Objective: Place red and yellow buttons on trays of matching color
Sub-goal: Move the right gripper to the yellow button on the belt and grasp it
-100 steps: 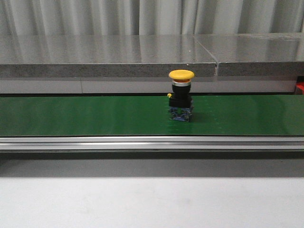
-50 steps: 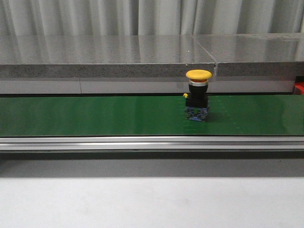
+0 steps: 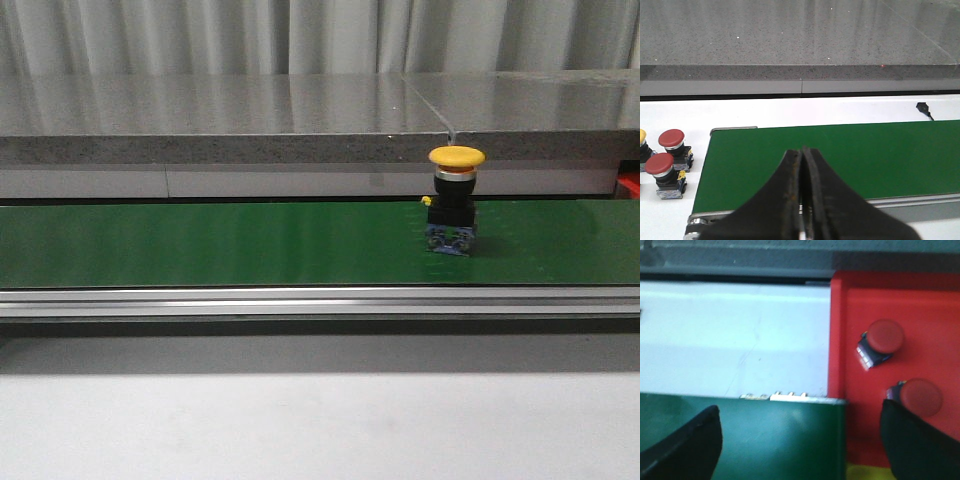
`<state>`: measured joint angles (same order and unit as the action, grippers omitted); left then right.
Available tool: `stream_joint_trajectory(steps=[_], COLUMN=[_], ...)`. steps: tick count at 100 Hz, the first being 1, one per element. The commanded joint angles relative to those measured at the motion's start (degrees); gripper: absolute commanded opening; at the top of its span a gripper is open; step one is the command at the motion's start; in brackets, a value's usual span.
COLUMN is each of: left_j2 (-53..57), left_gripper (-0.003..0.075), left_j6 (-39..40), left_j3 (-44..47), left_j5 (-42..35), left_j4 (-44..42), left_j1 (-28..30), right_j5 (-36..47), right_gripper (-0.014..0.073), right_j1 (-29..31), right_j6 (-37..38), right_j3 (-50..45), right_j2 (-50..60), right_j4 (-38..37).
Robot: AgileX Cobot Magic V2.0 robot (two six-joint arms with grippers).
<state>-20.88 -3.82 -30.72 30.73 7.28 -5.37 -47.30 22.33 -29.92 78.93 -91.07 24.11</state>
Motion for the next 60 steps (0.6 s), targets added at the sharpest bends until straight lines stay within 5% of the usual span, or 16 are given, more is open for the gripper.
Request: stream_joint_trajectory(steps=[1, 28, 60], left_j2=[-0.36, -0.36, -0.36], left_gripper=[-0.0019, -0.0019, -0.0019], left_j6=[0.07, 0.07, 0.07], left_j3=[-1.56, -1.56, -1.56], left_j5=[-4.22, -4.22, -4.22], left_j4=[0.68, 0.68, 0.68], left_j1=[-0.43, -0.43, -0.43], right_j5=[3.91, 5.73, 6.36], right_gripper=[0.0636, 0.0636, 0.0636], right_j1=[-1.73, -12.19, -21.54], right_j6=[-1.08, -1.08, -2.16], right_j3=[-5.12, -20.54, -23.43], right_j2=[7.09, 15.63, 15.52], right_j4=[1.15, 1.15, 0.52])
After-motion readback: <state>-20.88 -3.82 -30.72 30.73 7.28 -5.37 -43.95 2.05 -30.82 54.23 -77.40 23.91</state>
